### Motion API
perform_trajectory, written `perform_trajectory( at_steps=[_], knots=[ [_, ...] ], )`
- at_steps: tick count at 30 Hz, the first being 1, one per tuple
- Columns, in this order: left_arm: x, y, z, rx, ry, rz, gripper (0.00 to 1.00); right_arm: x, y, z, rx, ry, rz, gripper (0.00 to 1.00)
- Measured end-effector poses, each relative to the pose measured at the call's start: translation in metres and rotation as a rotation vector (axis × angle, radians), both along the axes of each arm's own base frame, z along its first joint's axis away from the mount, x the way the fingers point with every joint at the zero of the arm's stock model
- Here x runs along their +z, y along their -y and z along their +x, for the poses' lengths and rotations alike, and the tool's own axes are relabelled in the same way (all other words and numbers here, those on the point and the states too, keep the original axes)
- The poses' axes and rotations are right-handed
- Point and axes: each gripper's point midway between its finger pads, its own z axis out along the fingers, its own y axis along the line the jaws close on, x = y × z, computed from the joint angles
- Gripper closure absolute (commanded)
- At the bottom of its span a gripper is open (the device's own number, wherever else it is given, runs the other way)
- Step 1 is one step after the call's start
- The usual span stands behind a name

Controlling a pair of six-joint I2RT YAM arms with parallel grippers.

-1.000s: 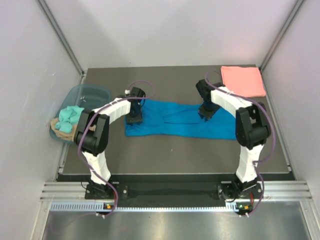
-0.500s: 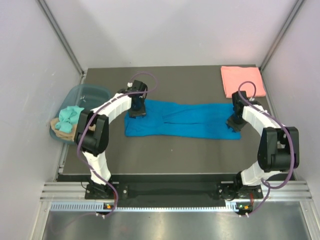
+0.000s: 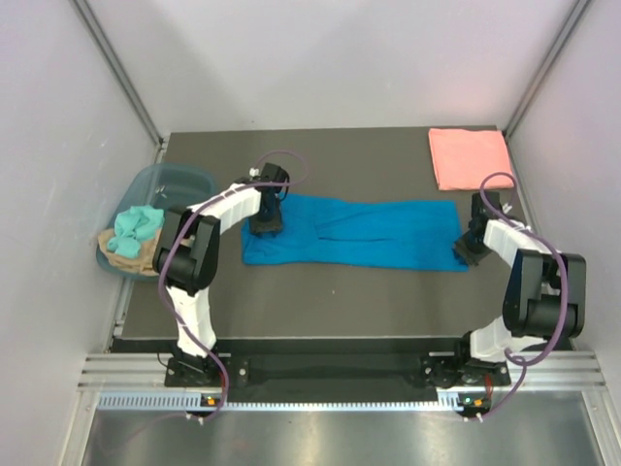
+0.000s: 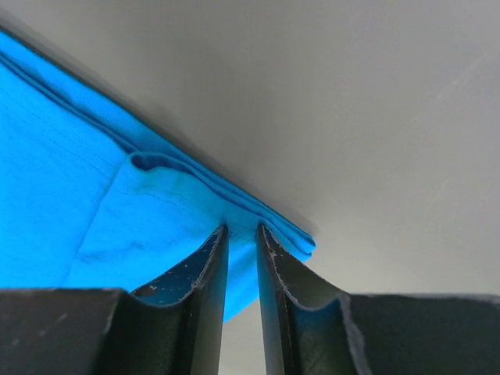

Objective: Fold and stack the t-shirts
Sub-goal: Fold the tshirt

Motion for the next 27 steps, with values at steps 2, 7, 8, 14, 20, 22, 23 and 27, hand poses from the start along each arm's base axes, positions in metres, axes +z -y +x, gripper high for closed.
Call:
perform_trajectory(
  at_steps=[2, 7, 8, 14, 20, 22, 23, 27],
  knots=[
    [0.000, 0.000, 0.001, -0.006, -0.001, 0.009, 0.53, 0.000, 0.000, 0.000, -0.004, 0.017, -0.002, 0.77],
    [0.004, -0.001, 0.011, -0.022, -0.005, 0.044, 0.51, 0.002, 0.002, -0.004, -0.016, 0.043, -0.010, 0.76],
    [0.006, -0.002, 0.012, -0.027, -0.003, 0.048, 0.51, 0.003, 0.003, -0.006, -0.018, 0.044, -0.015, 0.75],
    [0.036, -0.002, 0.020, -0.062, 0.027, 0.050, 0.50, 0.006, 0.007, -0.017, -0.029, 0.031, -0.024, 0.75],
    [0.078, -0.002, -0.006, -0.091, 0.080, -0.022, 0.52, 0.004, 0.002, -0.017, -0.020, 0.026, 0.001, 0.75],
    [0.079, -0.005, -0.021, -0.094, 0.074, -0.038, 0.53, 0.002, 0.001, -0.016, -0.014, 0.022, 0.006, 0.76],
    [0.075, -0.007, -0.029, -0.092, 0.059, -0.043, 0.53, 0.002, 0.001, -0.016, -0.011, 0.022, 0.006, 0.76],
    [0.040, -0.022, -0.061, -0.061, -0.048, -0.023, 0.53, 0.001, 0.001, -0.016, -0.001, 0.019, 0.006, 0.76]
  ],
)
